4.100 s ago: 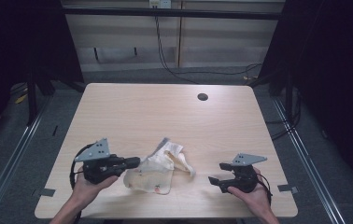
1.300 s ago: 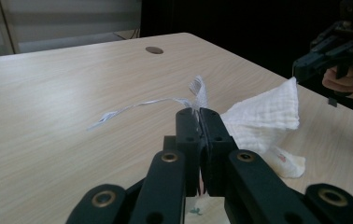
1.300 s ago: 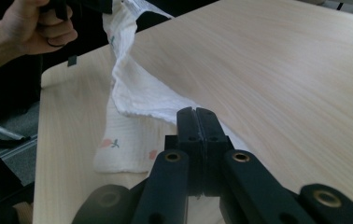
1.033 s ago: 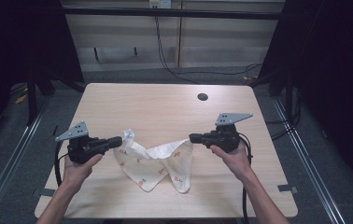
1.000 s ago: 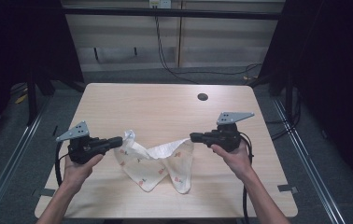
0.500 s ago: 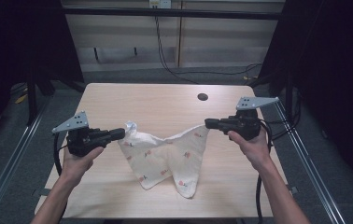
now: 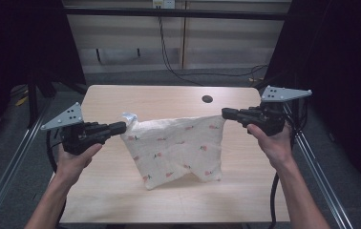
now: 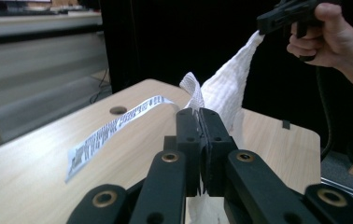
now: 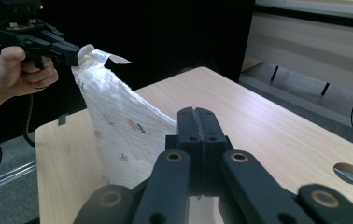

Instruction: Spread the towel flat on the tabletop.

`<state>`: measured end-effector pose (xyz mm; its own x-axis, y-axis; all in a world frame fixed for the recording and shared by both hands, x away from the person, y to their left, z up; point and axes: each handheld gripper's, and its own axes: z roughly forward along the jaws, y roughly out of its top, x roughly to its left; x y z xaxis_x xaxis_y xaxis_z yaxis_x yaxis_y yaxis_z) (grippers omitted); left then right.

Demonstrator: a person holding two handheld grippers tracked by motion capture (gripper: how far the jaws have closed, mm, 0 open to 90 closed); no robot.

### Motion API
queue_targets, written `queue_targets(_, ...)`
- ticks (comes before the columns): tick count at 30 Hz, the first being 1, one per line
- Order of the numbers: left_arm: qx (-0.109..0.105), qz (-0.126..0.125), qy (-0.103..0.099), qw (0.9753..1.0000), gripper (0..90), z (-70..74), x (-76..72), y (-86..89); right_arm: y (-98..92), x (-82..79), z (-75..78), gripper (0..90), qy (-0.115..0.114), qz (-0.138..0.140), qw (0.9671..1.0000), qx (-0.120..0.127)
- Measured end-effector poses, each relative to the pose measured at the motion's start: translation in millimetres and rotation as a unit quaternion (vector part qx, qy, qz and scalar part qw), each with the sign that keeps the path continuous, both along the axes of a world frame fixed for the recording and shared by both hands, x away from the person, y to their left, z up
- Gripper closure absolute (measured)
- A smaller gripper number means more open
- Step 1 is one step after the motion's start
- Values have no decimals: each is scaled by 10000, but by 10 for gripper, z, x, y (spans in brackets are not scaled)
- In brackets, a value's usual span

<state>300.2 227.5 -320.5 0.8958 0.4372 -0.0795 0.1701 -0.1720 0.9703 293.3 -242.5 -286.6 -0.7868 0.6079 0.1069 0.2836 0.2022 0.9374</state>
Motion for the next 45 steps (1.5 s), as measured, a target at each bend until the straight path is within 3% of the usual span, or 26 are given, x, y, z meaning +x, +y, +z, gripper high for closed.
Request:
queue_targets(3,88,-66,-239,9997,880,123,-104,-14,-5,-107,71,900,-123,-8,9999,41)
queue_targets(11,76,-163,-403,9990,880,295,-279,-16,27,-385,215,900,-311,96,9995,6)
queue_targets(14,-14,8,-486,9988,880,336,-304,6,41,-457,269,900,-430,126,9990,39)
queue_targets(16,-83,73,-393,9992,882,325,-263,14,52,-492,267,900,-551,57,9984,64)
queue_targets(18,21,159,-273,9995,881,247,-164,-7,50,-451,187,900,-506,-14,9987,108)
queue_targets(19,7,165,-107,9998,881,169,-87,-30,46,-424,143,900,-464,-59,9988,116)
queue_targets(24,60,178,240,9995,881,-98,225,-170,17,-167,-221,900,-67,-311,9995,70)
queue_targets(29,355,279,368,9983,881,-281,440,-279,2,55,-476,900,180,-475,9987,-7)
queue_targets(32,410,371,588,9967,880,-456,565,-290,28,188,-617,900,326,-612,9973,-233)
queue_targets(36,492,519,905,9933,880,-766,656,-256,62,357,-833,900,572,-694,9954,-319)
queue_targets(41,354,623,1163,9906,879,-1024,754,-178,77,525,-1000,900,744,-718,9942,-312)
queue_targets(45,373,714,1295,9883,879,-1178,874,-237,161,649,-1195,900,819,-772,9914,-662)
